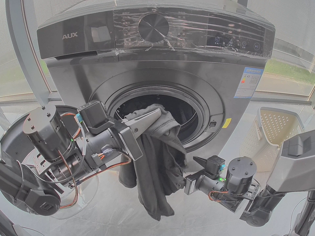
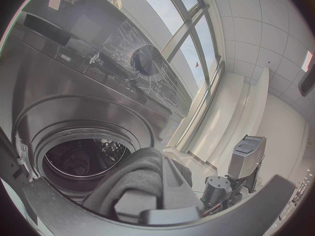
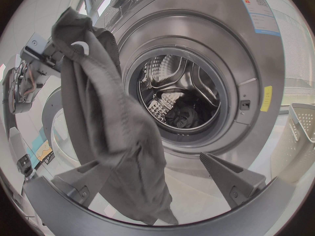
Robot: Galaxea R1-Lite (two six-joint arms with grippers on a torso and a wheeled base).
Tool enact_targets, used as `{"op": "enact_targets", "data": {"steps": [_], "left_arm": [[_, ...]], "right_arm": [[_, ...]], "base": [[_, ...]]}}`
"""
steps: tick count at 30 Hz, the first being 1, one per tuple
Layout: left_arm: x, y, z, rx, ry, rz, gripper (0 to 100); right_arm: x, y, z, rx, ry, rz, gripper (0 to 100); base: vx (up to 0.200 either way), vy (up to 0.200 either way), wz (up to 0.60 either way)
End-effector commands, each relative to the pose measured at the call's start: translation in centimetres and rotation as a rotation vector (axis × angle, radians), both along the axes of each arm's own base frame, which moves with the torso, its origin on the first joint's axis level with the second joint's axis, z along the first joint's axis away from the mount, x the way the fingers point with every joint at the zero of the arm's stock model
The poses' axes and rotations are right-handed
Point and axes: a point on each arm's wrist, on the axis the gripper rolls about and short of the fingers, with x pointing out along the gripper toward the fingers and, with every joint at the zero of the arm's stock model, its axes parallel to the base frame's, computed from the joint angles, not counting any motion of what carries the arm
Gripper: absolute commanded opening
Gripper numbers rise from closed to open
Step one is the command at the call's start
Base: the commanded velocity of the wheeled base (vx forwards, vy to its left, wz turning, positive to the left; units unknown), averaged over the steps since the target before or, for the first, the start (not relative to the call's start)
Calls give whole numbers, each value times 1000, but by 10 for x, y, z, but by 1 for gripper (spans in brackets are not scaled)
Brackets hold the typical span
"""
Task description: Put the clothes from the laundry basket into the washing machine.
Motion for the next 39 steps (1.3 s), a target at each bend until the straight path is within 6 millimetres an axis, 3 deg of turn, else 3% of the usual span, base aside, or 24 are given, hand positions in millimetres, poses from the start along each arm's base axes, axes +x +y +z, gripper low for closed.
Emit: {"op": "enact_targets", "data": {"steps": [1,5,6,16,23,24,31,39], "left_arm": [[-3,3,0,0,0,0,0],[-4,3,1,-1,1,2,0],[-4,3,1,-1,1,2,0],[-4,6,-7,16,23,9,0],[1,15,-11,25,33,43,0],[4,20,-13,32,36,70,0],[7,25,-13,22,42,149,0],[7,27,-14,20,53,200,0]], "right_arm": [[25,15,-8,23,-30,22,100],[35,26,-3,62,-68,37,100],[35,26,-3,62,-68,37,0],[26,28,11,92,-91,89,0],[12,12,32,109,-115,77,0],[4,-2,44,117,-127,64,0],[-10,-19,57,124,-144,59,0],[-2,-36,64,129,-168,-6,0]], "base": [[0,0,0],[0,0,0],[0,0,0],[0,0,0],[0,0,0],[0,0,0],[0,0,0],[0,0,0]]}}
